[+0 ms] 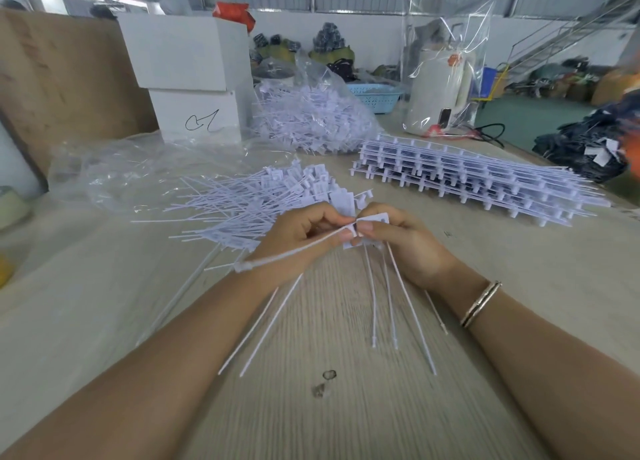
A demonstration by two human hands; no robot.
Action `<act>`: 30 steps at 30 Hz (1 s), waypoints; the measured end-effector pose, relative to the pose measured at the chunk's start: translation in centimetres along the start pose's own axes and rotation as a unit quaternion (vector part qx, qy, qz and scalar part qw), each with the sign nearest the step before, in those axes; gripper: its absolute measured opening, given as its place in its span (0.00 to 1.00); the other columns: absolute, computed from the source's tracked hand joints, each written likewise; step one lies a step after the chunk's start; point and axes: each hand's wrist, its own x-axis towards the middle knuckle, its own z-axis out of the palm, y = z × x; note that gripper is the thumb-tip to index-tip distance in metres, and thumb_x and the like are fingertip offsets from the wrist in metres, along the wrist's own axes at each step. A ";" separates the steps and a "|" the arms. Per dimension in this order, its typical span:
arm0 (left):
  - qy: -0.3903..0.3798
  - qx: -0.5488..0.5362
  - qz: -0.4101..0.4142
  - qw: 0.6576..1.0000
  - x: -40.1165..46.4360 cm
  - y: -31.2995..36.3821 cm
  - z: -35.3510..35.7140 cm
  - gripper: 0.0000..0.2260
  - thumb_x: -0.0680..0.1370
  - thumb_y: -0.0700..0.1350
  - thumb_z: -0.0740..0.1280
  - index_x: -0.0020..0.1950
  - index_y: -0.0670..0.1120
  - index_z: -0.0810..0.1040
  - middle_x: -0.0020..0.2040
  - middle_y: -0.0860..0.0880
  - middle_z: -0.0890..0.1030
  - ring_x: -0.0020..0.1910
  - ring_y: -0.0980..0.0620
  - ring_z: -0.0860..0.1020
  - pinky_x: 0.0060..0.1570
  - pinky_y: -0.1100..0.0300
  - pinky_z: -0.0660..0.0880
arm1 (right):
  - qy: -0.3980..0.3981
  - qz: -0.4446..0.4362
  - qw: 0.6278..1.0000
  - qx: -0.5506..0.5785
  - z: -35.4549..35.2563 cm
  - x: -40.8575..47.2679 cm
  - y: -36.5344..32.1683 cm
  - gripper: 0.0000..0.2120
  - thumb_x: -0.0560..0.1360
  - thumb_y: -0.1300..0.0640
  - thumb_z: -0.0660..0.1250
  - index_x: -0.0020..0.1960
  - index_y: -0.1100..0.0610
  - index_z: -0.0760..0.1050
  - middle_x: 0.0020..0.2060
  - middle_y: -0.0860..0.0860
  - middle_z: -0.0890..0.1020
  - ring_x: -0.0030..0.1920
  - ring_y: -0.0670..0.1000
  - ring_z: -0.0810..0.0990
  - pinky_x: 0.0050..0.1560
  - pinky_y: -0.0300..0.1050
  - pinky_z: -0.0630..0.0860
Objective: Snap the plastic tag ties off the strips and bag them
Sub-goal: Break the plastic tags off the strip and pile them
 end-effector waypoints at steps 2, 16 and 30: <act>-0.020 -0.030 0.005 0.999 -0.1 0.0 0.0 0.03 0.73 0.39 0.67 0.45 0.46 0.78 0.37 0.55 0.84 0.40 0.60 0.81 0.44 0.69 0.74 | -0.015 0.023 0.998 0.050 -0.1 0.2 0.0 0.06 0.69 0.53 0.70 0.36 0.55 0.80 0.33 0.52 0.81 0.42 0.51 0.79 0.47 0.40 0.74; -0.023 -0.079 -0.043 0.996 -0.1 0.3 -0.3 0.05 0.70 0.45 0.69 0.44 0.46 0.78 0.33 0.56 0.81 0.34 0.59 0.79 0.36 0.70 0.73 | -0.050 0.057 0.978 0.192 -0.7 0.3 -0.9 0.11 0.60 0.52 0.74 0.29 0.57 0.76 0.30 0.54 0.80 0.40 0.53 0.80 0.46 0.43 0.77; 0.054 0.360 0.025 0.931 -0.3 -0.8 -0.2 0.17 0.74 0.40 0.69 0.62 0.44 0.72 0.57 0.50 0.70 0.48 0.53 0.74 0.47 0.58 0.71 | 0.182 0.090 0.844 -0.496 -0.3 0.4 0.4 0.10 0.75 0.46 0.63 0.55 0.47 0.75 0.55 0.44 0.74 0.61 0.47 0.68 0.51 0.42 0.52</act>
